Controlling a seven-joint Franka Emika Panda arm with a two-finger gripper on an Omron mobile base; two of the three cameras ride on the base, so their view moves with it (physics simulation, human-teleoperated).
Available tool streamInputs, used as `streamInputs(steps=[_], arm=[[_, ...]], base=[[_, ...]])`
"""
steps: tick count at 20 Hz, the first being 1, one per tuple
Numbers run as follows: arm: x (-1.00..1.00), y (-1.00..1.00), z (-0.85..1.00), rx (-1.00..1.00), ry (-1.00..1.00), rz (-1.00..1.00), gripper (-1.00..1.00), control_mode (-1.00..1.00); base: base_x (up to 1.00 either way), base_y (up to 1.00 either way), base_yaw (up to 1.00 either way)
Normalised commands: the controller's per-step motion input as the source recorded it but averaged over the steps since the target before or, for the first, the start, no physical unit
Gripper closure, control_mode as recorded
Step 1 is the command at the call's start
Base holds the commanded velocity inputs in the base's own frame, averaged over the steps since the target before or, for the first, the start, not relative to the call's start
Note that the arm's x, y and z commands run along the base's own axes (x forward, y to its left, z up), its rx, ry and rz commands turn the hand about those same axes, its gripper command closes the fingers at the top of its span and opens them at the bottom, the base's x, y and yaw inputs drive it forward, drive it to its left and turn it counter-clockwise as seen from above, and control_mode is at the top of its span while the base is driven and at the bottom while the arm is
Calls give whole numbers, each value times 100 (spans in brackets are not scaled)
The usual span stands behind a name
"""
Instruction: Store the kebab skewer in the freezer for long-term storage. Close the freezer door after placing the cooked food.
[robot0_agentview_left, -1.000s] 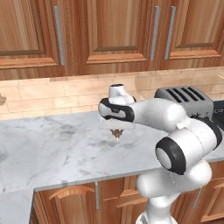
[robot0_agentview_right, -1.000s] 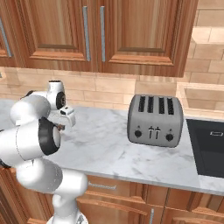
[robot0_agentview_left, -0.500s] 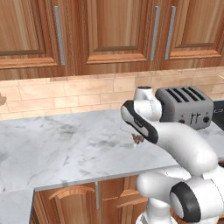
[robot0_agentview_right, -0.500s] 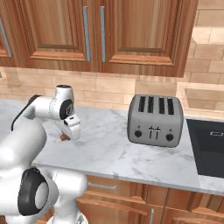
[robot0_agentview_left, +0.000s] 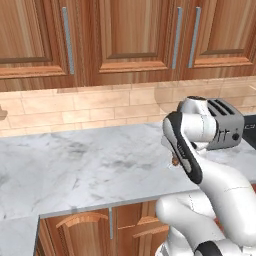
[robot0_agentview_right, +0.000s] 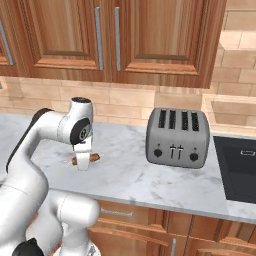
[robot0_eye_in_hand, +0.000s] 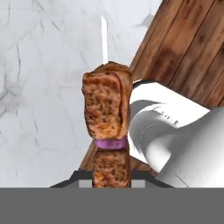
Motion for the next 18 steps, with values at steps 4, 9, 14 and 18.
streamInputs(steps=[4,9,14,18], arm=[[-70,0,59,0,-7,-30,100,-100],[-57,5,44,-3,0,-7,100,-100],[-70,-8,49,-7,-6,14,100,-100],[-35,0,37,-19,0,21,100,-100]], base=[[0,0,0],[0,0,0],[0,0,0],[0,0,0]])
